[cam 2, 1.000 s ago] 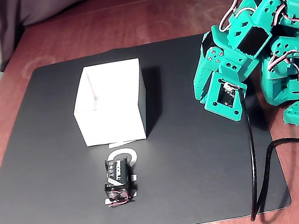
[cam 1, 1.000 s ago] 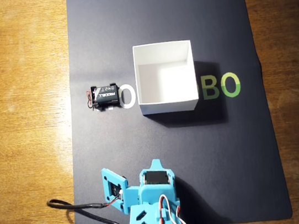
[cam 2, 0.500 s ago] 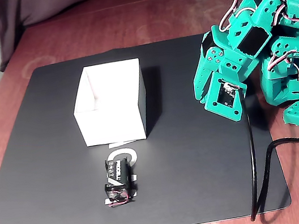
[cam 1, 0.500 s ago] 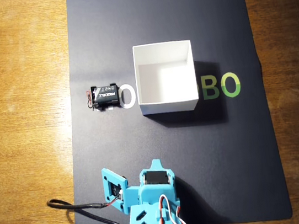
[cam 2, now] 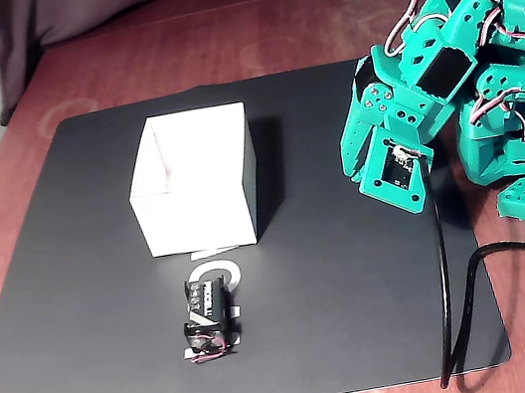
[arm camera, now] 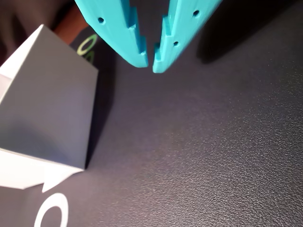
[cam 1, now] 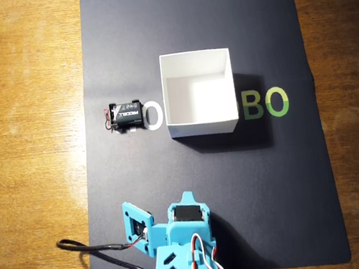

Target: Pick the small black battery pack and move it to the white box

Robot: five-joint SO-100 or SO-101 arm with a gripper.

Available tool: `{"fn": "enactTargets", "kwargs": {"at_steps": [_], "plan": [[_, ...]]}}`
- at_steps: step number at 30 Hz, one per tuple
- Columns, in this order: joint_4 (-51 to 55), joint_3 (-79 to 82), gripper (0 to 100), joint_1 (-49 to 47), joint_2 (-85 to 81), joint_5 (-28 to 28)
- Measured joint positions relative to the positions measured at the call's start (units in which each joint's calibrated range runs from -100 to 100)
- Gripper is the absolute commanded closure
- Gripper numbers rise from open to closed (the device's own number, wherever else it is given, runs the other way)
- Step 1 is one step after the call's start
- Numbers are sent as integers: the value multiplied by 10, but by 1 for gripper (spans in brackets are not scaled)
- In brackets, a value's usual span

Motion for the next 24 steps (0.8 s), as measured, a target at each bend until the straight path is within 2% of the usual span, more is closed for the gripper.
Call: {"fn": "enactTargets", "kwargs": {"at_steps": [14, 20, 24], "plan": [[0, 0, 99, -1, 0, 2], [0, 0, 99, -1, 0, 67], [1, 0, 99, -1, 0, 77]]}}
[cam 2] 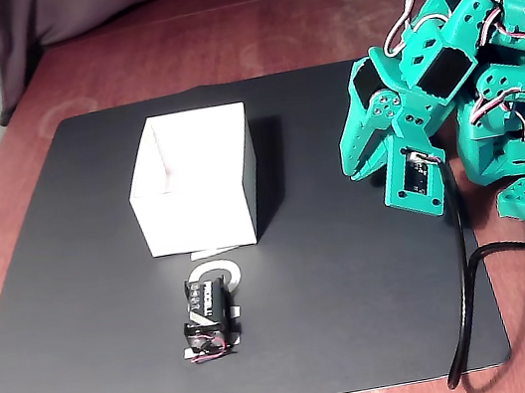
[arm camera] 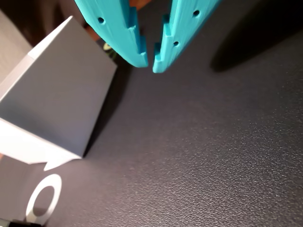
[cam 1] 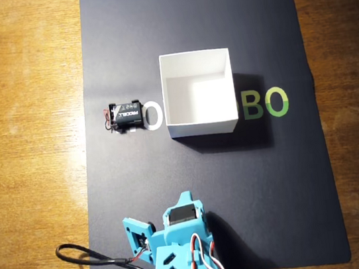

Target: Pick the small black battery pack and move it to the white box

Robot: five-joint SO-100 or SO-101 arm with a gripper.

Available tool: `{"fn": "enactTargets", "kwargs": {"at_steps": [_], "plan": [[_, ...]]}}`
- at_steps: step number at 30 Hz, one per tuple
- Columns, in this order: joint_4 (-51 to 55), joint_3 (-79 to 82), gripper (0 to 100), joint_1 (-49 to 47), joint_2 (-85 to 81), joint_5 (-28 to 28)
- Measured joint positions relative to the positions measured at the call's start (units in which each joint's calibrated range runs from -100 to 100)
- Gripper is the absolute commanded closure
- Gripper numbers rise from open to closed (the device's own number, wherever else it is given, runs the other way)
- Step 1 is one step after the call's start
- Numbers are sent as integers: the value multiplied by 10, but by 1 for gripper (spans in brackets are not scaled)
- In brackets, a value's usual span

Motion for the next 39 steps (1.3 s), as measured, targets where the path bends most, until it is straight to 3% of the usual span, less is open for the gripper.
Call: {"fn": "enactTargets", "kwargs": {"at_steps": [13, 28, 39], "plan": [[1, -32, 99, 0, 25, 1], [-65, -345, 99, -6, 439, 2], [-65, -612, 99, -146, 688, -24]]}}
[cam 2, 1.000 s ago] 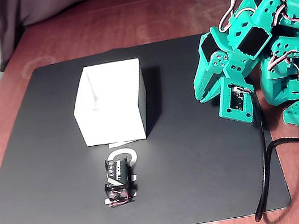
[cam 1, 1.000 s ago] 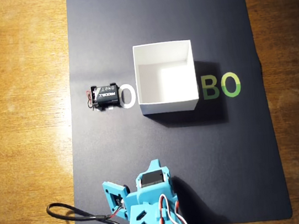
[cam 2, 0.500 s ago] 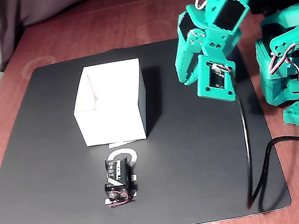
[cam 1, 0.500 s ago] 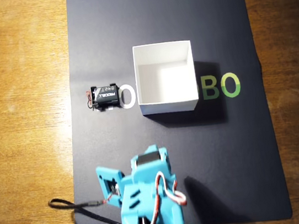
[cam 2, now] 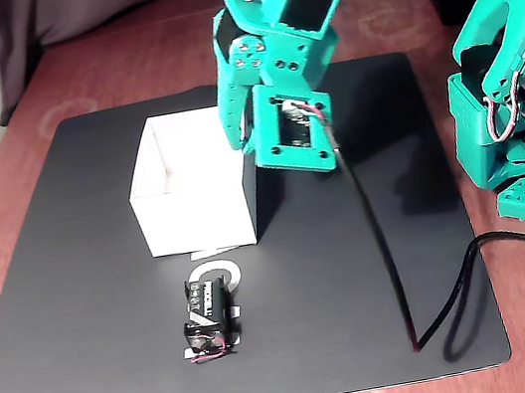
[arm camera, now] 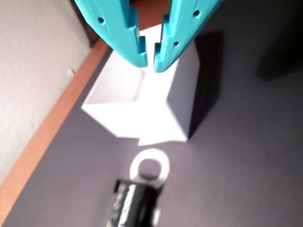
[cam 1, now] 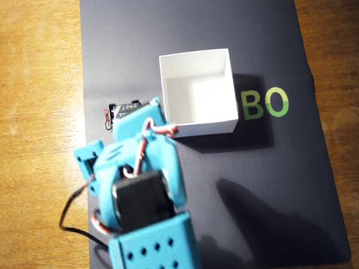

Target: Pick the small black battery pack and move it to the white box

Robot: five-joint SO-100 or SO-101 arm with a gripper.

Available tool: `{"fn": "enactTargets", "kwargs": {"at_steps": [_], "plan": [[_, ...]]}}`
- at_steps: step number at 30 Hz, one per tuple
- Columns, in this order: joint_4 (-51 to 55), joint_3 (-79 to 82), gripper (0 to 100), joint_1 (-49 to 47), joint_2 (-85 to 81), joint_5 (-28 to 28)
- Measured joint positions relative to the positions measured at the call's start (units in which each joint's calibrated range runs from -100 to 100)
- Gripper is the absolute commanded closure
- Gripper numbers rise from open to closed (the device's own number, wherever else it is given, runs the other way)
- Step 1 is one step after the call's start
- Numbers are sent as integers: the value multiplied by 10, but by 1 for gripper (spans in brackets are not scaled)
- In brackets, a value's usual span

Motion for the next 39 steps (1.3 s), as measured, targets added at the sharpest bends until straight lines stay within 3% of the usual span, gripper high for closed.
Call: {"fn": "enactTargets", "kwargs": {"at_steps": [15, 35, 39], "plan": [[0, -195, 99, -137, 228, -177], [-91, -205, 99, -111, 369, -183], [-91, -205, 91, -111, 369, -177]]}}
